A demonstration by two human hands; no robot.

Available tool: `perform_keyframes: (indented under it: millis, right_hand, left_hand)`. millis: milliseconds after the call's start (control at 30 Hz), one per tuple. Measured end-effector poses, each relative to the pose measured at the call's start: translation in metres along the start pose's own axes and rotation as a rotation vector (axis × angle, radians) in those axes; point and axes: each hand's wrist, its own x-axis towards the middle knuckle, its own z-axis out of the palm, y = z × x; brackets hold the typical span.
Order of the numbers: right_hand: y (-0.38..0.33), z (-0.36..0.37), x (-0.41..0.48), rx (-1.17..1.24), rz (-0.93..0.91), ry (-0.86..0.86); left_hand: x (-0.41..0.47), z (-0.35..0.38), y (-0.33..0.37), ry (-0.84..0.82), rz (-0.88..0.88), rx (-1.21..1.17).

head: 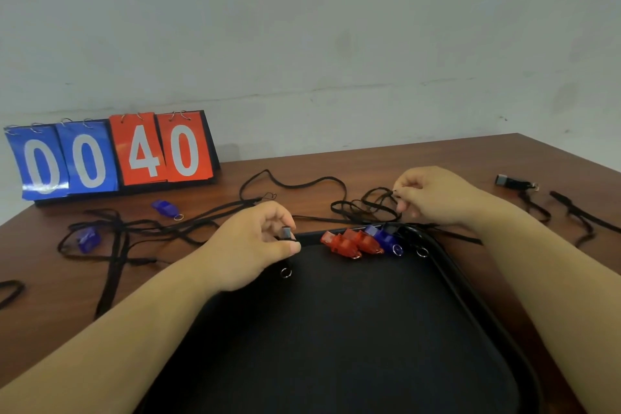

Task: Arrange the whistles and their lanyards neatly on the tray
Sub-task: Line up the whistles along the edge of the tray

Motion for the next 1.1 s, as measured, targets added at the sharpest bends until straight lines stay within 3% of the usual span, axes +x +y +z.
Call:
perform_keyframes:
  millis: [267, 500, 633, 900, 1100]
  right_hand:
    - [0.003, 0.005, 0.001, 0.255, -0.042, -0.019]
    - [-0.001, -0.001, 0.006, -0.044, 0.023, 0.096]
    - [0.002, 0.006, 0.003, -0.007, -0.016, 0.033]
    - [-0.006, 0.012, 0.001, 0.316, -0.062, -0.053]
    - [-0.005, 0.011, -0.001, 0.274, -0.100, -0.200]
  left_hand:
    - [0.001, 0.000, 0.000, 0.010, -0.002, 0.012]
    - [0.003, 0.000, -0.002, 0.052, -0.006, 0.041]
    - [0.003, 0.000, -0.003, 0.047, 0.000, 0.064]
    - [0.002, 0.002, -0.003, 0.007, 0.034, 0.148]
    - [0.002, 0.002, 0.000, -0.003, 0.038, 0.156]
